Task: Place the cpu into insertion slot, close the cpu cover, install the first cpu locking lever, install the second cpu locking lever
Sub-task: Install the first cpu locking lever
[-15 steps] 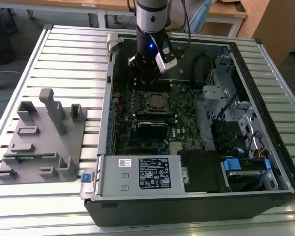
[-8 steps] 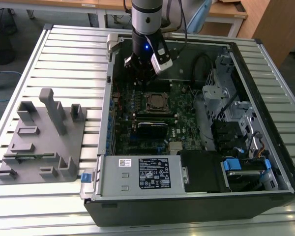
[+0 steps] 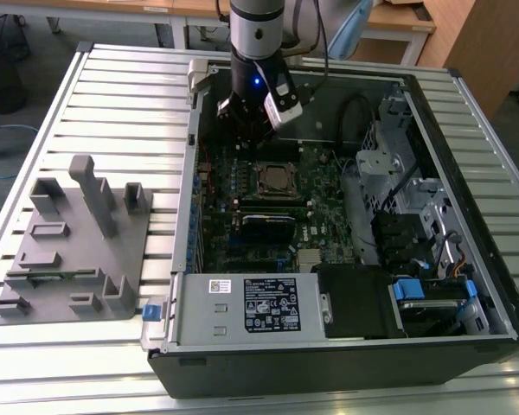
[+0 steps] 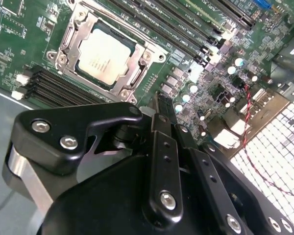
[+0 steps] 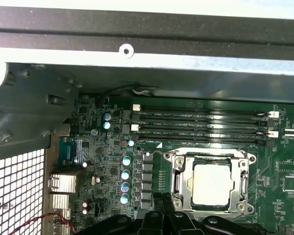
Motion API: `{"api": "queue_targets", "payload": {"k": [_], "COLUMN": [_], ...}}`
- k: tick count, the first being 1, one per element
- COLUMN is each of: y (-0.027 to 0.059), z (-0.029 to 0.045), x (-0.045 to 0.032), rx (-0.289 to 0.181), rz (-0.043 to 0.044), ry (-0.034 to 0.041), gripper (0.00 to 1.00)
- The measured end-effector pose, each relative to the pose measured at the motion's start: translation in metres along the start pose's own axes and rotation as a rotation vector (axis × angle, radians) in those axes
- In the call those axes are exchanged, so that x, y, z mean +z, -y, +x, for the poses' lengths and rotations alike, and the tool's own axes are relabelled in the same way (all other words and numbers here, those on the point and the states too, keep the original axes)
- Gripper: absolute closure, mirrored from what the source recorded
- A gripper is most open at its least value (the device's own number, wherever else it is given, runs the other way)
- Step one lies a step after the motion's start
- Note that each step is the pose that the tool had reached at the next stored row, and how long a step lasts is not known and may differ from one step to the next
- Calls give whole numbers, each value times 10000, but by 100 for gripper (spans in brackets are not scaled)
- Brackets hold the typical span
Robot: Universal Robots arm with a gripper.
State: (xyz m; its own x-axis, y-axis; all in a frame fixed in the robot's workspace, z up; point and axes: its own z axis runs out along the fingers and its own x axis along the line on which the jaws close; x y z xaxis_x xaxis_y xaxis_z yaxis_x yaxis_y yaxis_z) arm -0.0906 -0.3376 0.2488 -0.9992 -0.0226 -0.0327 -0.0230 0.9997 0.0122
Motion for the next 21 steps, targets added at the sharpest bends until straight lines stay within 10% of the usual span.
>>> {"api": "queue_targets", "payload": {"k": [21], "y": [-2], "z": [50], "x": [-63], "rx": [-1], "rz": [6], "ry": [-1], "gripper": [89]}}
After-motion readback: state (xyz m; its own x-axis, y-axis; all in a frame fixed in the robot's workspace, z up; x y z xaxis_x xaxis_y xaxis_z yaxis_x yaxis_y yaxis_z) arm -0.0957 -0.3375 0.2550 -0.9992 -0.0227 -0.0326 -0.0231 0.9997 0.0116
